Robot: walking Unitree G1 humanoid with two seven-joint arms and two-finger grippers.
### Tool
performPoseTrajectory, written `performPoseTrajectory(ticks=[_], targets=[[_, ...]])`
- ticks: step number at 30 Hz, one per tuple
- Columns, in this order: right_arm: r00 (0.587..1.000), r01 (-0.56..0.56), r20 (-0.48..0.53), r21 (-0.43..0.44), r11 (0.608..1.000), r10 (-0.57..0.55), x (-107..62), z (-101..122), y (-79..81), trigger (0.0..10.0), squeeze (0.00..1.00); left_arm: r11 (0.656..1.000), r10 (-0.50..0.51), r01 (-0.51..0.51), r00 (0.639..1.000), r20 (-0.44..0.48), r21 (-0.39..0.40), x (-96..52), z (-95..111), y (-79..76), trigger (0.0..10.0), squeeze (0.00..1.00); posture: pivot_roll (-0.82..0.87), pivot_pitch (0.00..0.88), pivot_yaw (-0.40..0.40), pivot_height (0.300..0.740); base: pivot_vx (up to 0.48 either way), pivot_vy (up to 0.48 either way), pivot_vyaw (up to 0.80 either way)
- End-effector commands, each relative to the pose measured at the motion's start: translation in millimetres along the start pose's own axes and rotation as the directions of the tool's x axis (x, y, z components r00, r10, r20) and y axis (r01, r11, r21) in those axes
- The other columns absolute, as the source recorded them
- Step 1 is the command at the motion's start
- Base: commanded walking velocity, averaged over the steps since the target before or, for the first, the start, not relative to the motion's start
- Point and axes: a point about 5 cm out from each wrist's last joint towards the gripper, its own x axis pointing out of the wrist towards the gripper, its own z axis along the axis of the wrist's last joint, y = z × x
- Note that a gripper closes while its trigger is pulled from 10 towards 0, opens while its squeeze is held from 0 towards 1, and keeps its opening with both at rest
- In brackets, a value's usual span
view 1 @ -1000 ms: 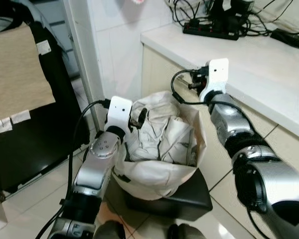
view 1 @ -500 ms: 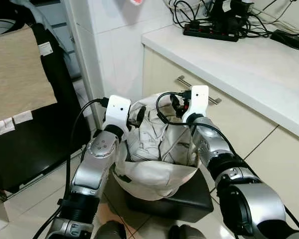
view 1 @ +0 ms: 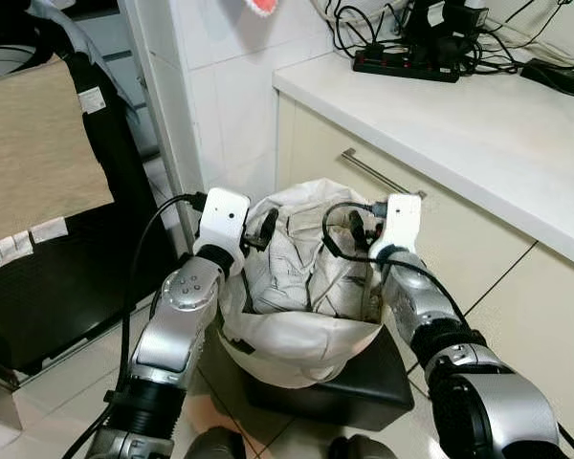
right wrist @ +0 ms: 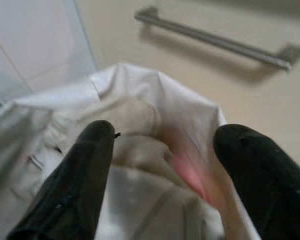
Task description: Clothes washing
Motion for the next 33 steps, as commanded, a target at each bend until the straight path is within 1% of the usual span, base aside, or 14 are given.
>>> performPoseTrajectory(ticks=[1,5,11,16,17,20,22,23,24,27,28,29,31,33], targets=[[0.999,0.034,-0.04,0.021,0.999,-0.033,-0.9,-5.4,-8.7,10.0,1.0,1.0,-0.013,0.013,1.0,0.003,0.016,-2.6,1.7,-1.4,10.0,0.0,-0.01,0.0,0.013,0.74,0.0,0.0,0.0],[0.995,0.058,-0.088,0.058,0.997,-0.052,-2.2,-13.0,-14.0,10.0,1.0,0.999,-0.016,0.016,1.0,-0.002,0.028,-5.7,1.5,-0.3,10.0,0.0,0.0,0.0,0.018,0.74,0.0,0.0,0.0],[0.99,0.091,-0.118,0.063,0.994,-0.083,-2.7,-16.0,-23.0,10.0,1.0,0.999,-0.019,0.02,1.0,-0.009,0.044,-11.6,1.5,1.5,10.0,0.0,0.02,0.006,0.024,0.74,0.0,0.0,0.0],[0.989,0.064,-0.134,0.065,0.996,-0.055,-2.0,-16.1,-23.0,10.0,1.0,0.998,-0.02,0.02,1.0,-0.014,0.056,-14.8,1.7,3.0,10.0,0.0,0.03,0.016,0.029,0.74,0.0,0.0,0.0],[0.99,0.044,-0.136,0.049,0.998,-0.037,-1.7,-16.1,-21.6,10.0,0.0,0.998,-0.021,0.022,1.0,-0.016,0.062,-18.0,2.4,3.3,10.0,0.0,0.04,0.026,0.034,0.74,0.0,0.0,0.0],[0.989,0.038,-0.143,0.031,0.999,-0.033,-1.8,-17.0,-21.0,10.0,0.0,0.998,-0.023,0.024,1.0,-0.018,0.066,-21.7,3.5,3.7,10.0,0.0,0.05,0.038,0.038,0.74,0.0,0.0,0.0],[0.989,0.01,-0.146,0.018,1.0,-0.007,-1.6,-17.4,-18.0,10.0,0.0,0.997,-0.026,0.028,0.999,-0.026,0.077,-26.8,4.2,3.8,10.0,0.0,0.07,0.067,0.047,0.74,0.0,0.0,0.0],[0.988,-0.013,-0.152,0.001,1.0,0.013,-1.6,-18.3,-15.6,10.0,0.0,0.994,-0.048,0.051,0.998,-0.028,0.095,-31.8,5.7,1.6,10.0,0.0,0.08,0.086,0.053,0.74,0.0,0.0,0.0],[0.988,-0.013,-0.152,0.001,1.0,0.013,-1.6,-18.3,-15.6,10.0,0.0,0.994,-0.048,0.051,0.998,-0.028,0.095,-31.8,5.7,1.6,10.0,0.0,0.08,0.086,0.053,0.74,0.0,0.0,0.0],[0.986,-0.042,-0.165,-0.053,0.998,0.033,-1.7,-19.6,-13.5,10.0,0.0,0.975,-0.18,0.184,0.983,-0.038,0.123,-43.3,8.3,-14.1,10.0,0.0,0.1,0.126,0.064,0.74,0.0,0.0,0.0],[0.985,-0.048,-0.167,-0.063,0.997,0.037,-1.7,-19.6,-13.2,10.0,0.0,0.97,-0.202,0.205,0.979,-0.036,0.129,-46.1,9.4,-17.1,10.0,0.0,0.1,0.126,0.064,0.74,0.0,0.0,0.0],[0.986,-0.044,-0.165,-0.071,0.997,0.031,-1.3,-18.5,-14.6,10.0,0.0,0.962,-0.215,0.218,0.976,-0.039,0.166,-48.8,8.8,-19.9,10.0,0.0,0.1,0.135,0.061,0.74,0.0,0.0,0.0],[0.988,-0.03,-0.15,-0.078,0.996,0.018,-0.1,-13.9,-17.1,10.0,0.0,0.956,-0.214,0.221,0.975,-0.059,0.195,-51.0,4.0,-21.3,10.0,0.0,0.1,0.139,0.054,0.74,0.0,0.0,0.0],[0.996,-0.024,-0.093,-0.111,0.994,0.014,1.7,-5.3,-16.6,10.0,0.0,0.961,-0.179,0.19,0.981,-0.07,0.2,-49.3,0.4,-17.5,10.0,0.0,0.09,0.137,0.043,0.74,0.0,0.0,0.0]])
